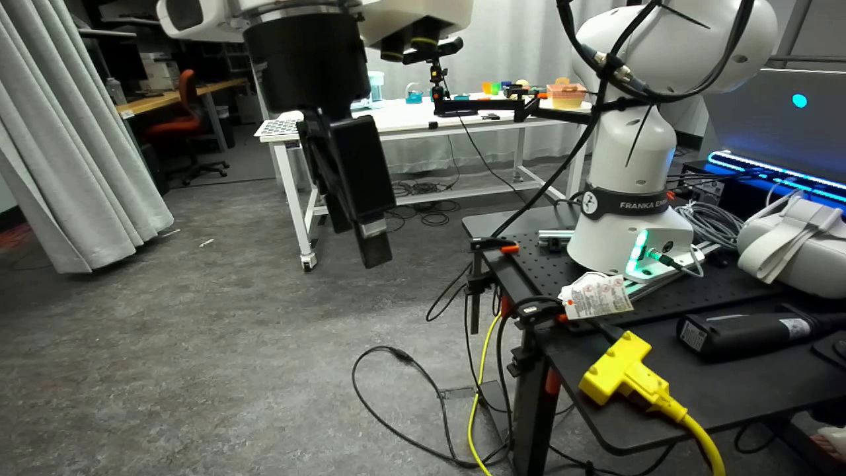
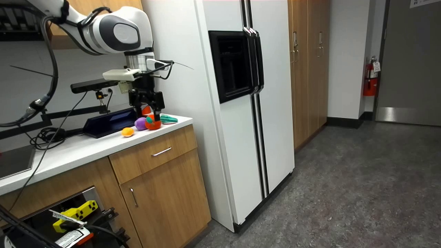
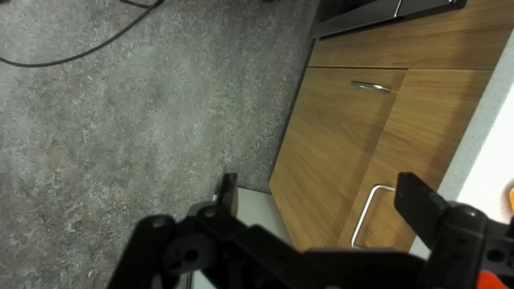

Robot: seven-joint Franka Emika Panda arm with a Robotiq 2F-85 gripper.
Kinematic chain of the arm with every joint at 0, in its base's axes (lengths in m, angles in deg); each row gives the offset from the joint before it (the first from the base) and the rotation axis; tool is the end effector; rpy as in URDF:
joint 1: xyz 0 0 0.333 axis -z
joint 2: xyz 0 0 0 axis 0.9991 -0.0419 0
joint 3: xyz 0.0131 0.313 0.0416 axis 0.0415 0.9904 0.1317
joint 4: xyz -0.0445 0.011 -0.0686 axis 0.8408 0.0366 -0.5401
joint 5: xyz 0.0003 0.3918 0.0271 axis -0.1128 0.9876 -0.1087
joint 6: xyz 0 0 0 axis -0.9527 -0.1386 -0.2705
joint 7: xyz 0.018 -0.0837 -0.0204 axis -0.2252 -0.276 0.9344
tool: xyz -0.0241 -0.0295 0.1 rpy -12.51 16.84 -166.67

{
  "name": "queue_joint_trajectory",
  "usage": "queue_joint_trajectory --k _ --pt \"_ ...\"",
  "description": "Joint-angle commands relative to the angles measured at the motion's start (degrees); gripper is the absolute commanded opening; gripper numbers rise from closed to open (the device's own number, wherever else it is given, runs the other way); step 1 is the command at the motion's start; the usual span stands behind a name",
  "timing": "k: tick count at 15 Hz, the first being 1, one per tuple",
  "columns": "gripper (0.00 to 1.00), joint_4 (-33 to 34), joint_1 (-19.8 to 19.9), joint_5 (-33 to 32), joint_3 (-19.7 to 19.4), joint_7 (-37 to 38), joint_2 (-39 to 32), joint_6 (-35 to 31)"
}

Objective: Open the drawer on the right

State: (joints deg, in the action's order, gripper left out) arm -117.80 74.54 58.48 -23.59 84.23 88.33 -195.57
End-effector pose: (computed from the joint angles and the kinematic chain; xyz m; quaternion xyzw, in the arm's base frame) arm 0.4466 0.1915 0.3715 -0.9867 -0.1499 0.0314 0.0546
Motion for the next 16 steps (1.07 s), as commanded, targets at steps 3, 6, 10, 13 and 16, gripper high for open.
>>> queue_joint_trajectory --k 3,6,10,13,16 --pt "1.00 1.2 0.9 -0.9 0.3 -1.9 -3.1 -2.0" --pt "1.00 3.4 0.9 -0.5 0.3 -4.1 -8.0 -5.9" --pt "1.00 8.5 1.0 0.3 0.8 -6.9 -15.8 -11.2" --pt "1.00 13.2 1.4 2.3 1.8 -8.8 -21.3 -12.9" --pt "1.00 17.7 2.0 4.7 3.3 -10.4 -25.6 -12.8"
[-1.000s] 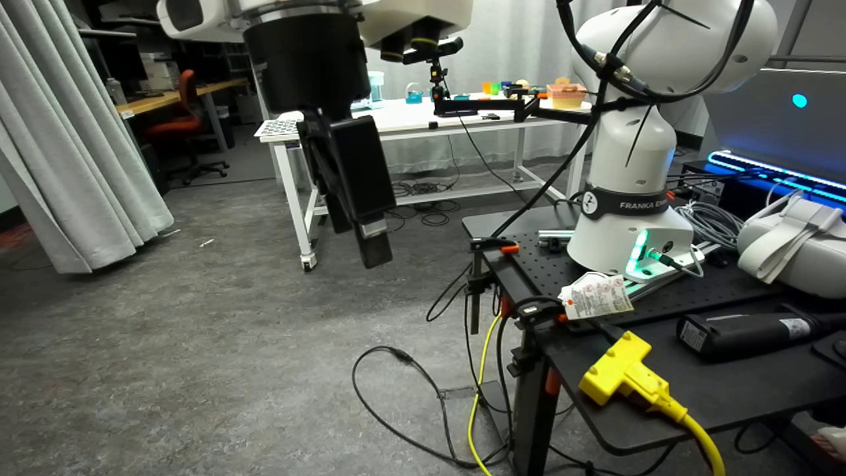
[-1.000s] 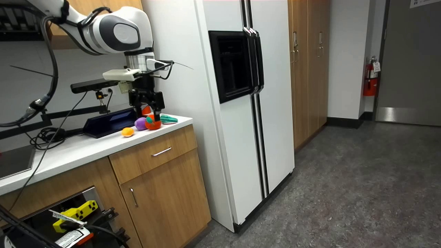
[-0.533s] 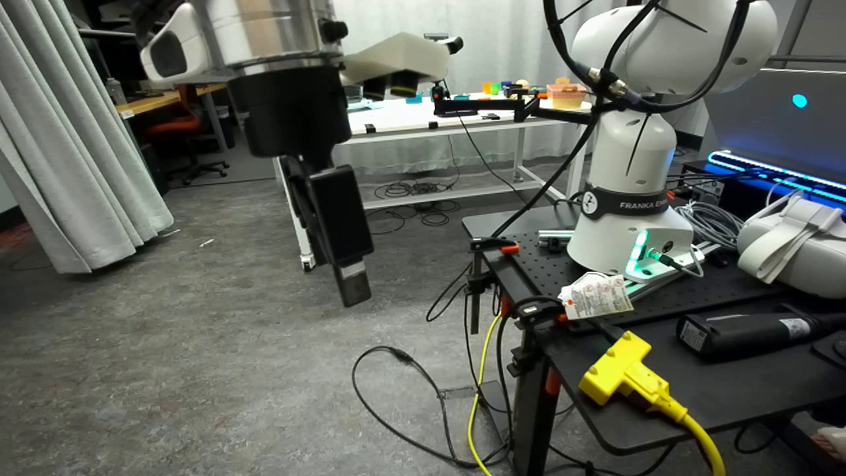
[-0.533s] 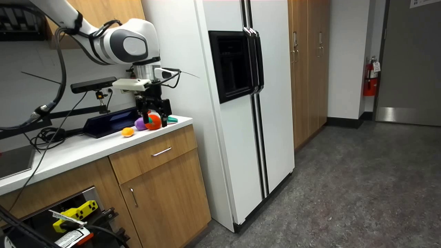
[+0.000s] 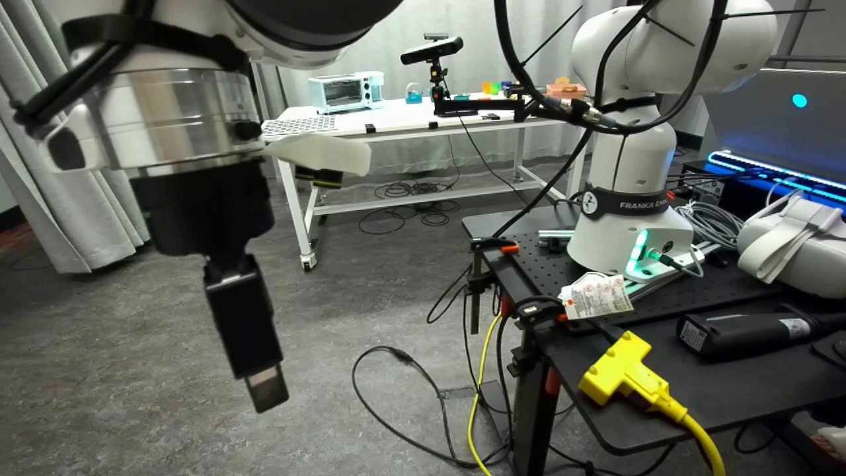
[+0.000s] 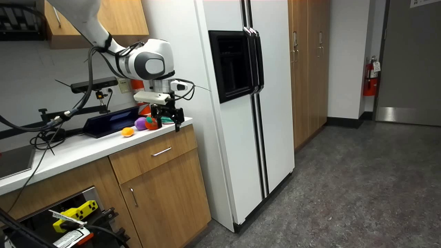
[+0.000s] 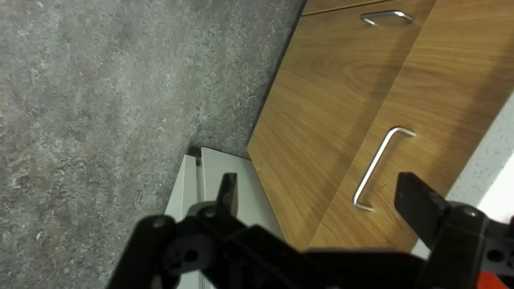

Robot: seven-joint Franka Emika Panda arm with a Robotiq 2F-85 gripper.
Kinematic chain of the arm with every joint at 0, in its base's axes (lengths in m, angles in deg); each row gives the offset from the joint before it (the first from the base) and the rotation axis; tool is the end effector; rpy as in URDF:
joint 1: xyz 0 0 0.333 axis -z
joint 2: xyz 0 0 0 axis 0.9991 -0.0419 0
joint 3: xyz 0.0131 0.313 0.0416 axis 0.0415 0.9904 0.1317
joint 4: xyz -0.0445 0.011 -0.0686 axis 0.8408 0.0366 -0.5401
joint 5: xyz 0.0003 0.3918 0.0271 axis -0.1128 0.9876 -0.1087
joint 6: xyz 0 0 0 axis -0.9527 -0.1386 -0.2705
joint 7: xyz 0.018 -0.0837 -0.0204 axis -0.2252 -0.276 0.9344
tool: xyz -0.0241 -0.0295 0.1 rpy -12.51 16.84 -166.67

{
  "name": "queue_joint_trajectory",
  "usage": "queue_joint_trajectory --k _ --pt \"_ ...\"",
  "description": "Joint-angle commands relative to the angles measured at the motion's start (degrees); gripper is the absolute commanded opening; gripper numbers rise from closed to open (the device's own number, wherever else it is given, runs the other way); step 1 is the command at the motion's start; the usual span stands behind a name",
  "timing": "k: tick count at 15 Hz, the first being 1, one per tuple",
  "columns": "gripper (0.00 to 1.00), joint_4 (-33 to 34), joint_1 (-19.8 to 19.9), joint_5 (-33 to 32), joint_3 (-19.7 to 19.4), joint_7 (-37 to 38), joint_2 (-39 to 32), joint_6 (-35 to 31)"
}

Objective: Open the drawer on the right

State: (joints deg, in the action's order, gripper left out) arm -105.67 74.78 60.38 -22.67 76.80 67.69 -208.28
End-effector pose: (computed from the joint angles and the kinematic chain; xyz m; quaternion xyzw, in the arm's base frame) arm 0.5286 0.2256 0.2923 -0.9768 -0.1929 -0.0047 0.0926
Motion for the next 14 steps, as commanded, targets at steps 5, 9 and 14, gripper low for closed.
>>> queue_joint_trajectory --k 5,9,14 --pt "1.00 6.4 1.3 2.1 3.0 -0.8 -5.9 0.1" --pt "1.00 7.4 2.2 2.2 3.1 -2.2 -6.9 1.7" --pt "1.00 9.4 4.6 6.9 6.0 -8.3 -12.7 1.6"
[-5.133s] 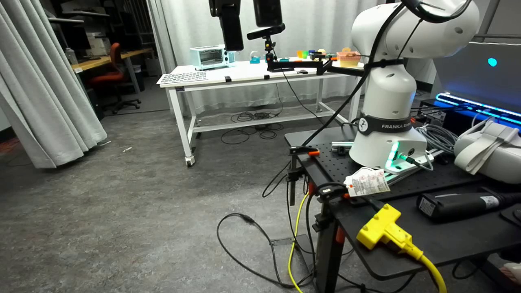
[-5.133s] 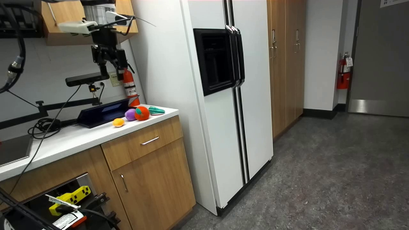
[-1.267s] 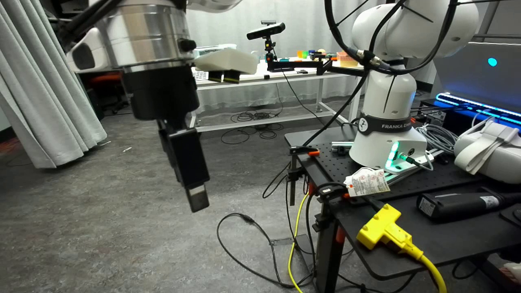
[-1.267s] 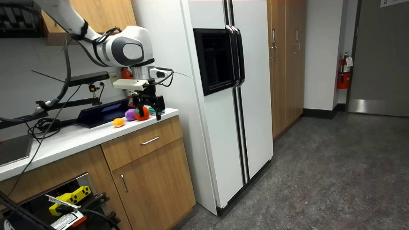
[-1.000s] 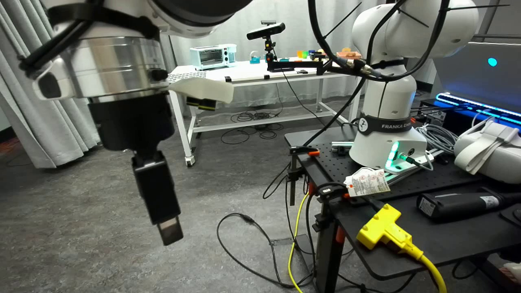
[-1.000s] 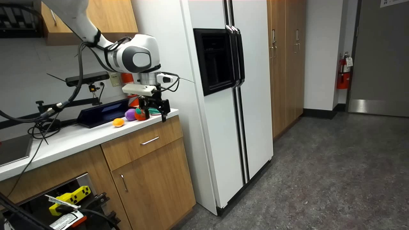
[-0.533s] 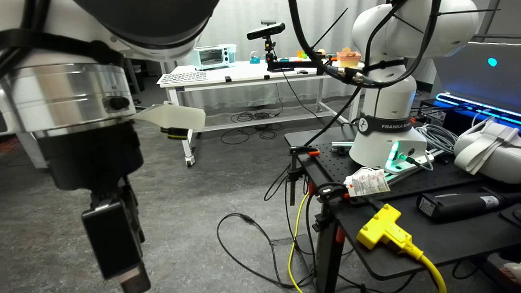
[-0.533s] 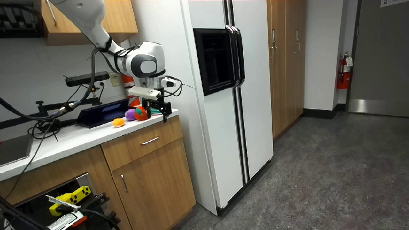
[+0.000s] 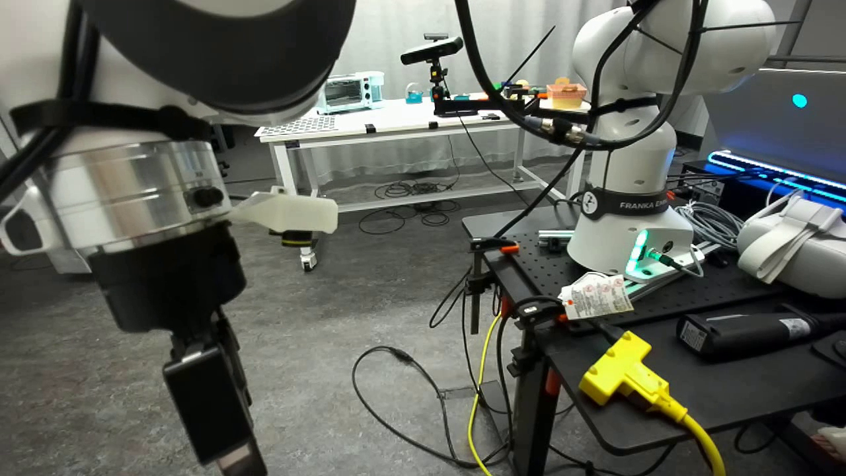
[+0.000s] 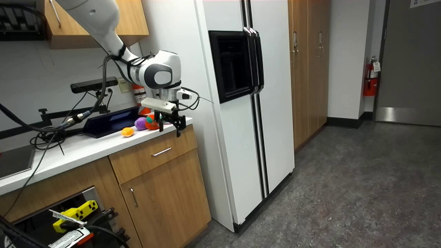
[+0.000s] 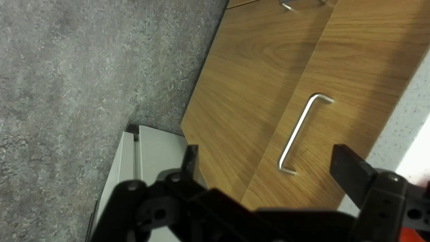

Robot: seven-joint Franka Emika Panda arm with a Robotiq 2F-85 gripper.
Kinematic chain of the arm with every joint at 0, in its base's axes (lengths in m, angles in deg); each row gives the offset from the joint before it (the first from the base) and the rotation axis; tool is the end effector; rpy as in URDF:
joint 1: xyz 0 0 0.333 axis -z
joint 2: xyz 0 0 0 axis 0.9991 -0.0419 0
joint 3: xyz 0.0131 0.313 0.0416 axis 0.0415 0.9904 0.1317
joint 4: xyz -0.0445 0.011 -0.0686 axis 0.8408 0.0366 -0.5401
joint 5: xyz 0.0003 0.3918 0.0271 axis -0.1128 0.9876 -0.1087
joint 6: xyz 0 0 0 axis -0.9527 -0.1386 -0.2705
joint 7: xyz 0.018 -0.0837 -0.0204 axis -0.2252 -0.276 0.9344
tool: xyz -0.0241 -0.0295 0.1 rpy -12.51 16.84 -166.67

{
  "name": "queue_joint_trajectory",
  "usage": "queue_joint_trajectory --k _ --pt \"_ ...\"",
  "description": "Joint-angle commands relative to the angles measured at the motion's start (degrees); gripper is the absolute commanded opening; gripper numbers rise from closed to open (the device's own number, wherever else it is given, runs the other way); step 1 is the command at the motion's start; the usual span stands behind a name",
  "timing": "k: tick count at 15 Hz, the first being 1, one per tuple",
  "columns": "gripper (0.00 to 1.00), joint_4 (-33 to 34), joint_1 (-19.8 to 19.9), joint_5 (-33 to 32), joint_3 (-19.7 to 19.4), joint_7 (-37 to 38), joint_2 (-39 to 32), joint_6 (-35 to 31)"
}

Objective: Open the drawer on the right

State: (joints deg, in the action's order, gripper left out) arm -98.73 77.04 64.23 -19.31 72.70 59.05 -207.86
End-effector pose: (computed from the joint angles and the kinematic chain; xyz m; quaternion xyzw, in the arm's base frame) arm 0.5534 0.2464 0.2567 -0.9692 -0.2046 0.0148 0.1360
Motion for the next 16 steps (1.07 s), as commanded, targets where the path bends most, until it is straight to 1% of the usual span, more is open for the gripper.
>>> queue_joint_trajectory --k 1,10,16 --pt "1.00 2.7 2.8 3.7 3.2 -5.0 -5.2 1.1" --pt "1.00 9.2 7.7 11.6 9.4 -12.0 -15.2 1.4" --pt "1.00 13.7 8.6 10.8 10.3 -13.5 -20.9 1.5"
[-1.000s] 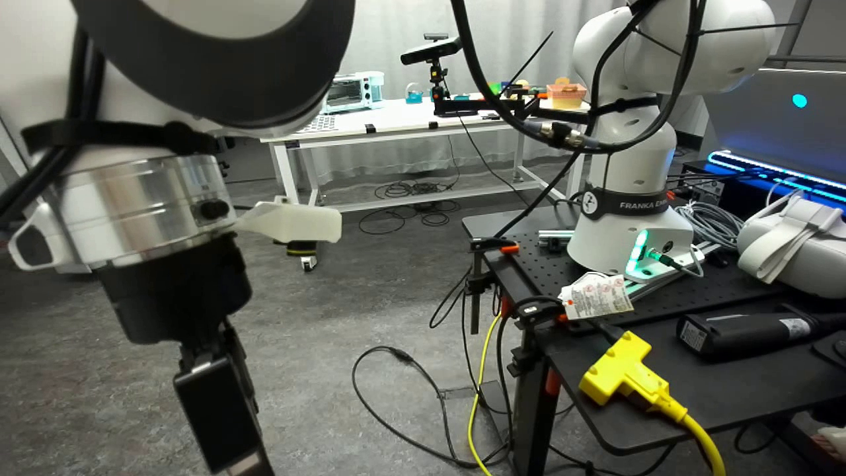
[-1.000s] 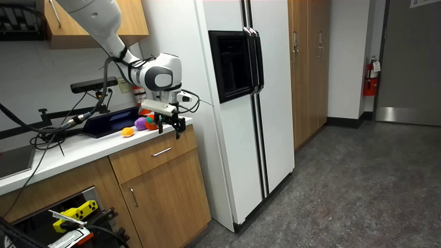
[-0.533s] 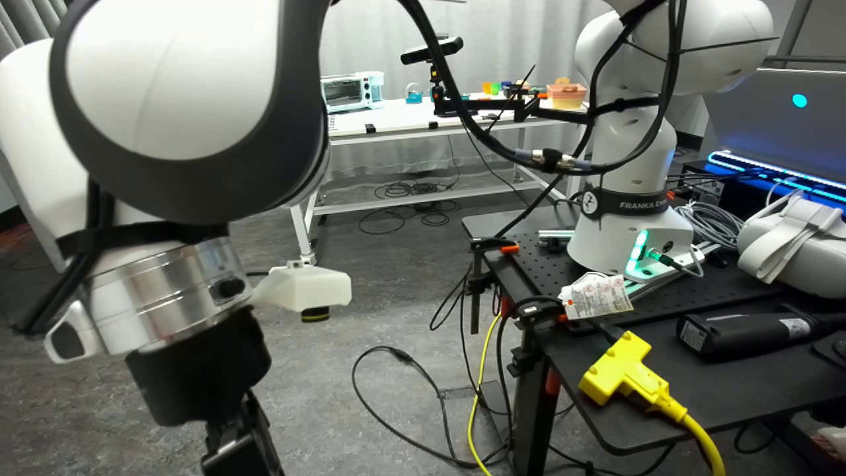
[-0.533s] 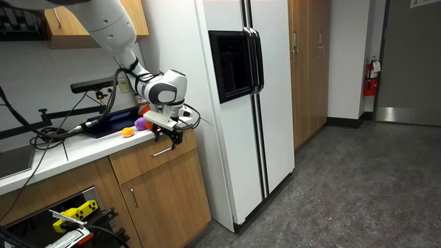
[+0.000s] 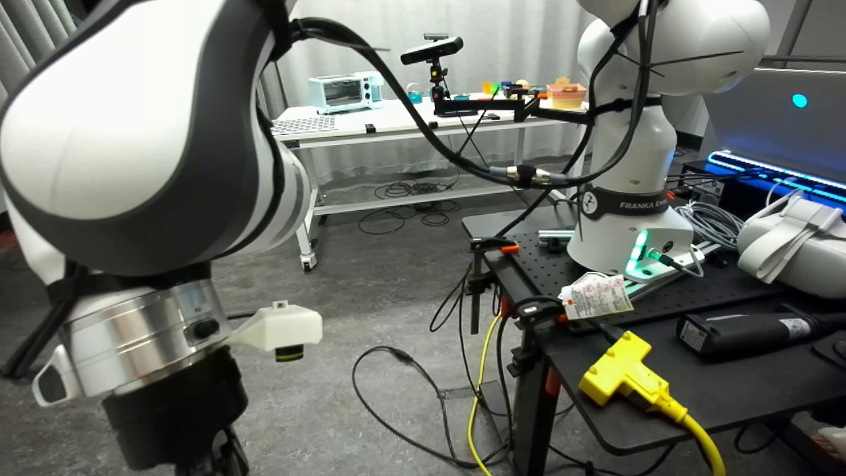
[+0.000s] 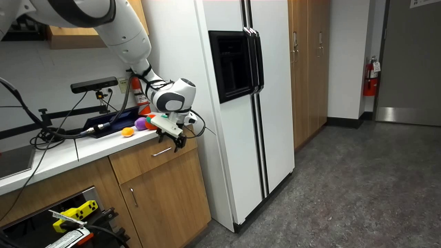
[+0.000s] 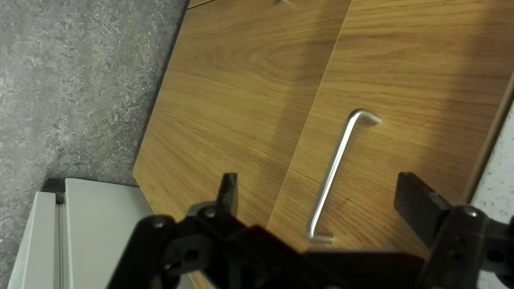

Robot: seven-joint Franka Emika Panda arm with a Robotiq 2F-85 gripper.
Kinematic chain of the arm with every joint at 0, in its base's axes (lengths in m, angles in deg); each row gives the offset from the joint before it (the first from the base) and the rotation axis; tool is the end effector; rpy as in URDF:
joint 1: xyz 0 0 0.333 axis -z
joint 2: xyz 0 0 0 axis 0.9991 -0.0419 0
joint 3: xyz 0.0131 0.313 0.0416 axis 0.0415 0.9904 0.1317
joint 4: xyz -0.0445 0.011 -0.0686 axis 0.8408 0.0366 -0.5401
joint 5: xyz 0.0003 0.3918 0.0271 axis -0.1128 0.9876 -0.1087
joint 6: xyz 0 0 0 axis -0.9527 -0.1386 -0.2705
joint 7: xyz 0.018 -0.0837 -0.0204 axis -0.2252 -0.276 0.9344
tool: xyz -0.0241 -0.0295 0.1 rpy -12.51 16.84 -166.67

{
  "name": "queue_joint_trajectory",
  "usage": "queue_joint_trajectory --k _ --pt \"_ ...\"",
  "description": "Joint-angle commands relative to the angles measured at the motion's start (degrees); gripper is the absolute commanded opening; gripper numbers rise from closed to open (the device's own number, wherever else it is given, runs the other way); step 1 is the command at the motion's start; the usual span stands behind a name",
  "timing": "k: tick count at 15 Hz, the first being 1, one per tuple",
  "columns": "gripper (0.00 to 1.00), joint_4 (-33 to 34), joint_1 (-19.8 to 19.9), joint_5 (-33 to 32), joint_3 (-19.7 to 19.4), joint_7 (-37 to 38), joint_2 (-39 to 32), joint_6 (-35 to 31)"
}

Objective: Open the drawer on the right

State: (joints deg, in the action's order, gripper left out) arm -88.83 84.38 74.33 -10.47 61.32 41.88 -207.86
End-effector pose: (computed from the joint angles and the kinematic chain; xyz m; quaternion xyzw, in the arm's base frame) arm 0.5758 0.2677 0.1617 -0.9408 -0.2057 0.0595 0.2627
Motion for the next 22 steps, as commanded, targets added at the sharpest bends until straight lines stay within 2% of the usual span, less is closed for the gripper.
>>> queue_joint_trajectory --k 1,13,17,19,22 --pt "1.00 4.6 1.2 0.6 1.5 -2.1 -4.7 1.7" --pt "1.00 10.6 1.0 -0.3 2.6 -1.0 -12.3 2.1" --pt "1.00 9.9 1.0 -0.6 2.5 -0.7 -12.2 1.3" --pt "1.00 8.3 -0.2 -2.9 0.7 0.4 -10.7 1.0" --pt "1.00 6.8 -0.4 -4.8 0.0 0.8 -9.7 0.6"
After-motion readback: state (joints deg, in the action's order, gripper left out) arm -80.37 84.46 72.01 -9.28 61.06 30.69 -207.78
